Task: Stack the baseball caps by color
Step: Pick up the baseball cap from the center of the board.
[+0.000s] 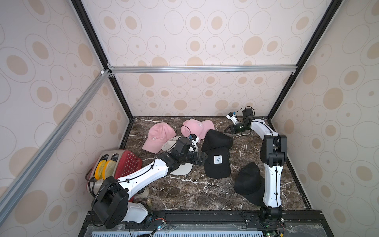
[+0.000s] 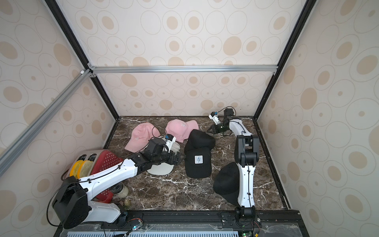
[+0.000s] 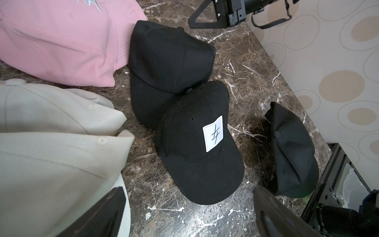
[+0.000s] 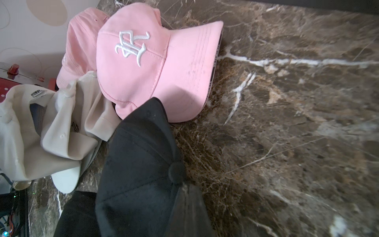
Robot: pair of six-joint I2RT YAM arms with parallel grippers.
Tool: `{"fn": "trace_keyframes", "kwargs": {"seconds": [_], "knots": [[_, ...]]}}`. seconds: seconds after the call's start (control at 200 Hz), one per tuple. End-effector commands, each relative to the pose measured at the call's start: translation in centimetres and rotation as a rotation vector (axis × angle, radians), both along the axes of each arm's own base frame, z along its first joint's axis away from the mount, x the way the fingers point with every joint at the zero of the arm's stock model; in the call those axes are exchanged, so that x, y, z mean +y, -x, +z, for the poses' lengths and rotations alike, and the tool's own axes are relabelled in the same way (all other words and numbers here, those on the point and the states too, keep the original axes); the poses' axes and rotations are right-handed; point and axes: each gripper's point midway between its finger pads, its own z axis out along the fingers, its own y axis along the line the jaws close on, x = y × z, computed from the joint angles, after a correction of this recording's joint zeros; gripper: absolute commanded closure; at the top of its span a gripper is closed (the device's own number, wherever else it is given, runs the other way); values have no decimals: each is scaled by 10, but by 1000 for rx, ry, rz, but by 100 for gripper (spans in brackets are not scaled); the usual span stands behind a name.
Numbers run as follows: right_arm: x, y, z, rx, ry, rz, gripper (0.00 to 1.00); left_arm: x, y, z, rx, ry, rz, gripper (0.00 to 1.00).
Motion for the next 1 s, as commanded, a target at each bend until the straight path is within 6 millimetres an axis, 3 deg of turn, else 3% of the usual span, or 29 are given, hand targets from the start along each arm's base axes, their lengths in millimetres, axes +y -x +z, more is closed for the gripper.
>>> {"fn": "trace_keyframes", "kwargs": {"seconds": [0.0,0.075,0.145,0.23,0.366,0.401,0.676,0.856,0.991], "knots": [[-3,-12,40,-114,2,-60,100,-3,-1,11,-31,-7,-16,1],[-8,-13,40,-120,17,-85,100,-4,0,10,-29,-6,-23,1],[-15,-7,38,-106,35,-93,61,-7,3,13,-27,5,-44,1],[-34,-1,33,-79,55,-144,42,-16,9,20,-33,29,-93,1],[-44,19,33,9,-91,-143,18,-50,35,29,-90,17,-250,1],[-45,24,31,28,-94,-137,1,-60,41,27,-95,7,-285,1],[-49,38,4,130,-69,-186,0,-115,62,-41,-33,-175,-404,1],[-41,39,4,209,-142,-195,3,-120,69,-74,4,-233,-428,1],[-35,36,-8,266,-137,-179,7,-117,79,-87,41,-238,-460,1]]}}
